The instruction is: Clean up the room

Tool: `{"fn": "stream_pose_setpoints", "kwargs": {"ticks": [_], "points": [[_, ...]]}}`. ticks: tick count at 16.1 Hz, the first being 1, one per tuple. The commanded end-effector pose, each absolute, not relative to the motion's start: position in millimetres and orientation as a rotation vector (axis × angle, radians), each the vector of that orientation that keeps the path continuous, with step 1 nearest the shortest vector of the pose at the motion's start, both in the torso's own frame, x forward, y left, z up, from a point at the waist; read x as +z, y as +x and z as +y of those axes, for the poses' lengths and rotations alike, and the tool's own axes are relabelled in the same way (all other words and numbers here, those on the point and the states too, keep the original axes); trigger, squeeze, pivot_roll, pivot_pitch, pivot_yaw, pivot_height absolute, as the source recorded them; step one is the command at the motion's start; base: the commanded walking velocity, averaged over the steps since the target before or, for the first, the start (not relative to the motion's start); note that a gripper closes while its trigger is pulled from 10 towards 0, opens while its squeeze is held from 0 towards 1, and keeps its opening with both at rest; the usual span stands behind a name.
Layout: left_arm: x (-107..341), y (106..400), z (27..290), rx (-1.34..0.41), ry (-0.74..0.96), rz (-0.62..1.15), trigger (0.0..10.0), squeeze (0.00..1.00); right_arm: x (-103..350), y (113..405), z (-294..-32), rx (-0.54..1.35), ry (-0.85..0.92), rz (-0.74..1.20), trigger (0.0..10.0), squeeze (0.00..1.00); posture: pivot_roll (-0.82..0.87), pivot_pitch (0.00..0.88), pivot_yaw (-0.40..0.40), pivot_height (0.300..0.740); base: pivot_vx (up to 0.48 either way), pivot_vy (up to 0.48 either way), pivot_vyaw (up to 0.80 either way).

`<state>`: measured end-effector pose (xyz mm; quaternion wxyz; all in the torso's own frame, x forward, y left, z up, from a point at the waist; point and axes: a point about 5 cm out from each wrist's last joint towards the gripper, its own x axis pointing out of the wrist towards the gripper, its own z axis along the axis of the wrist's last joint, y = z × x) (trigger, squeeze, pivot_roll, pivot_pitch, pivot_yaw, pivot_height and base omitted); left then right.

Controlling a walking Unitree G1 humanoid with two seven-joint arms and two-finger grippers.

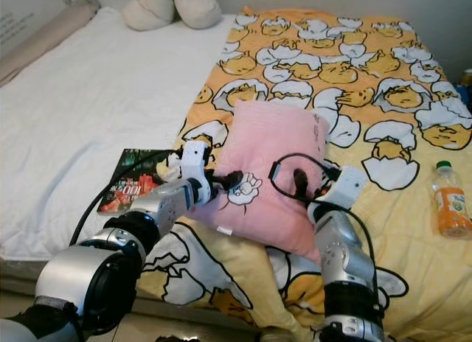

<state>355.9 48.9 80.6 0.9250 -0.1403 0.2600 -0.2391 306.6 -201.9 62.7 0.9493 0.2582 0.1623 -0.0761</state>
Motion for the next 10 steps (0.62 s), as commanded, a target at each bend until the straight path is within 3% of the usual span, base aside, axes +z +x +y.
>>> {"fn": "stream_pose_setpoints", "kwargs": {"ticks": [1,2,3,4,10], "points": [[75.5,354.2,54.4,-0.467,-0.319,0.56,10.0,0.0,50.4,304.4,-195.0,-0.144,0.599,0.416,10.0,0.0,-0.24,0.0,0.085,0.74,0.0,0.0,0.0],[73.4,353.4,57.4,-0.458,-0.338,0.56,10.0,0.0,46.4,304.8,-186.6,-0.106,0.618,0.456,10.0,0.0,-0.24,0.0,0.088,0.74,0.0,0.0,0.0],[72.1,352.1,56.9,-0.471,-0.347,0.555,8.4,0.0,46.7,305.0,-183.3,-0.085,0.615,0.459,10.0,0.0,-0.24,0.0,0.088,0.74,0.0,0.0,0.0],[69.2,349.3,55.2,-0.489,-0.349,0.554,0.0,0.0,46.2,305.2,-179.6,-0.06,0.603,0.467,0.0,0.0,-0.24,0.0,0.087,0.74,0.0,0.0,0.0],[58.0,337.7,44.1,-0.526,-0.386,0.573,0.0,0.0,42.4,309.7,-176.5,-0.045,0.57,0.49,0.0,0.0,-0.22,0.0,0.077,0.74,0.0,0.0,0.0]]}}
